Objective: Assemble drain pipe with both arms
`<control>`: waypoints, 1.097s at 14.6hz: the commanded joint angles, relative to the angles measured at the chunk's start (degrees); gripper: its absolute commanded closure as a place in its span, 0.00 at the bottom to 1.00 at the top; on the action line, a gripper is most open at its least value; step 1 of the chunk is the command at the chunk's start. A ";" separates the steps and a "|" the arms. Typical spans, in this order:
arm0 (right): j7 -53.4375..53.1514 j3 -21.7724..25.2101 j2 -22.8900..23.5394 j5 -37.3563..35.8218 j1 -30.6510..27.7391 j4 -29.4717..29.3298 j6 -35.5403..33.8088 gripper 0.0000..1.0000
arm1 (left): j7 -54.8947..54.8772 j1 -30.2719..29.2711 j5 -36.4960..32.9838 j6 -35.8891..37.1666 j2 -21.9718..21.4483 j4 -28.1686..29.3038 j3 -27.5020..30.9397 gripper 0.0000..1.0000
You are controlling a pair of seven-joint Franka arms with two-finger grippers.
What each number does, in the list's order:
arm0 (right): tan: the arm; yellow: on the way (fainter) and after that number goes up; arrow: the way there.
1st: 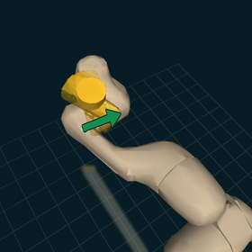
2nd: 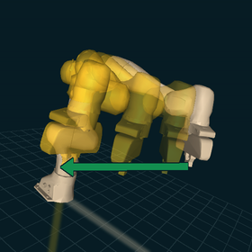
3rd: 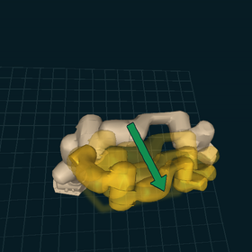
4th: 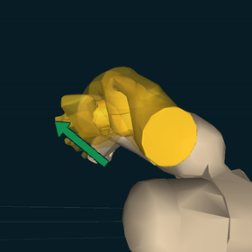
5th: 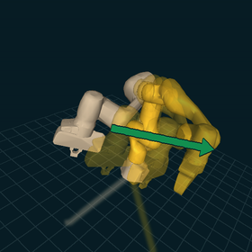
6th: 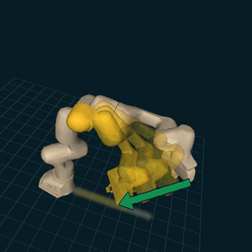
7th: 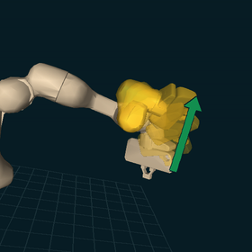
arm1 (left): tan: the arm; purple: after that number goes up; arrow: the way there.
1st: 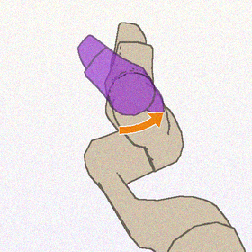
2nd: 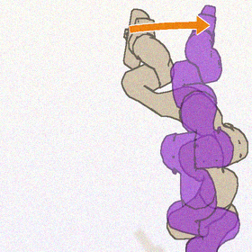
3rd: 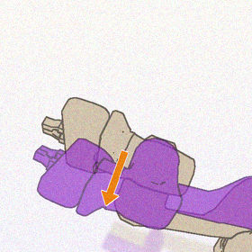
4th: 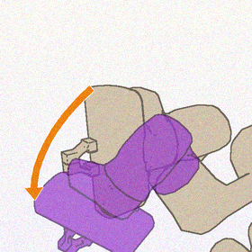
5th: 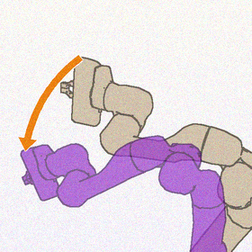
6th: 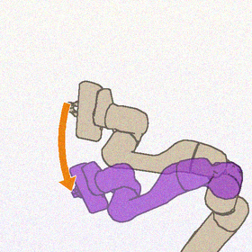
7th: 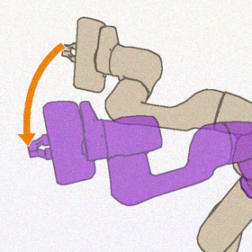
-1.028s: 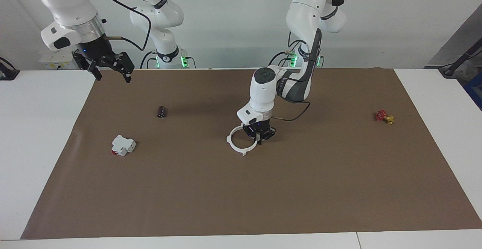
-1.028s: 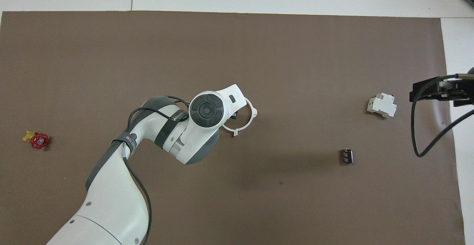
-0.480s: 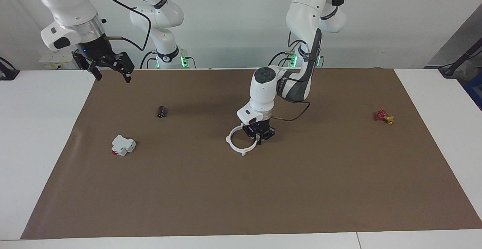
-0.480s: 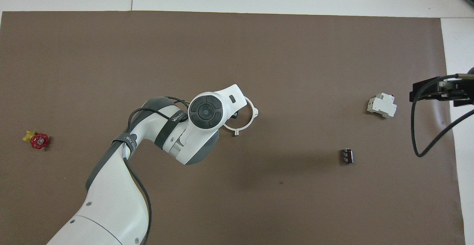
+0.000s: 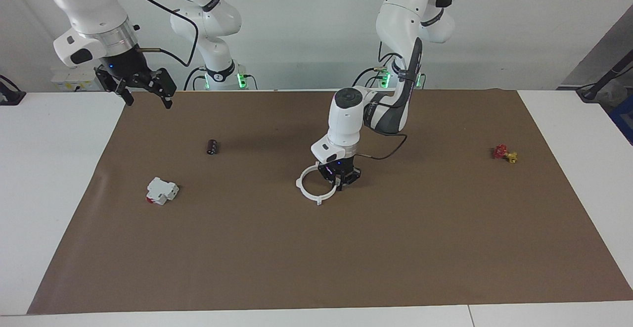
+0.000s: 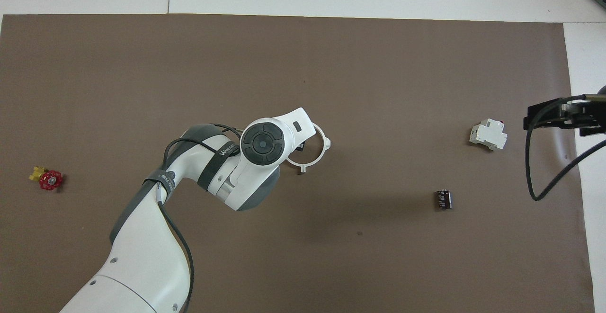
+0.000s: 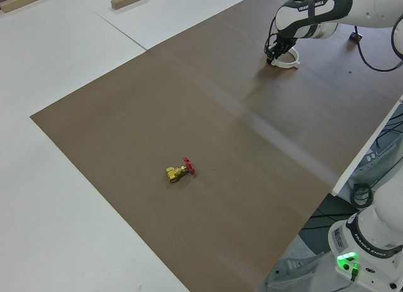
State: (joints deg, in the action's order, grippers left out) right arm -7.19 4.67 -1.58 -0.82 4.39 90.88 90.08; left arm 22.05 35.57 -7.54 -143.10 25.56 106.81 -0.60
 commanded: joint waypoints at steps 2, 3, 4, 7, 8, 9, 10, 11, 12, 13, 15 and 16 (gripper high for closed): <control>0.95 -0.02 -1.06 1.08 -0.26 1.05 -0.35 0.00 | 0.28 0.64 -0.20 -2.01 -0.60 1.47 0.77 0.00; 0.95 -0.02 -1.06 1.08 -0.26 1.05 -0.35 0.00 | 0.27 0.64 -0.20 -2.35 -0.60 1.47 0.78 0.00; 0.95 -0.02 -1.06 1.08 -0.26 1.05 -0.35 0.00 | 0.36 0.64 -0.20 -2.27 -0.60 1.38 0.78 0.00; 0.95 -0.02 -1.06 1.08 -0.26 1.05 -0.35 0.00 | 1.06 0.73 -0.20 -1.75 -0.51 0.68 0.78 0.00; 0.95 -0.02 -1.06 1.08 -0.26 1.05 -0.35 0.00 | 1.15 0.82 -0.20 -1.22 -0.43 0.15 0.78 0.00; 0.95 -0.02 -1.06 1.08 -0.26 1.05 -0.35 0.00 | 1.24 0.91 -0.20 -0.52 -0.51 -0.46 0.86 0.00; 0.95 -0.02 -1.06 1.08 -0.26 1.05 -0.35 0.00 | 1.33 0.91 -0.20 0.97 -0.86 -0.99 0.95 0.00; 0.95 -0.02 -1.06 1.08 -0.26 1.05 -0.35 0.00 | 1.33 0.82 -0.20 3.16 -1.56 -1.26 0.95 0.00; 0.95 -0.02 -1.06 1.08 -0.26 1.05 -0.35 0.00 | 1.24 0.47 -0.20 4.83 -2.87 -1.08 0.95 0.00; 0.95 -0.02 -1.06 1.08 -0.26 1.05 -0.35 0.00 | 1.15 0.21 -0.20 6.24 -4.63 -0.47 0.95 0.00; 0.95 -0.02 -1.06 1.08 -0.26 1.05 -0.35 0.00 | 1.06 -1.20 -0.20 11.93 -8.05 -0.03 0.95 0.00; 0.95 -0.02 -1.06 1.08 -0.26 1.05 -0.35 0.00 | 0.89 -1.99 -0.11 16.23 -9.55 -0.11 0.95 0.00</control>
State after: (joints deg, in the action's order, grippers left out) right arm -7.19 4.67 -1.58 -0.82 4.39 90.88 90.08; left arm 22.61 34.95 -7.53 -133.58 20.75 105.20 0.30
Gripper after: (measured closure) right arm 0.000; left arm 0.000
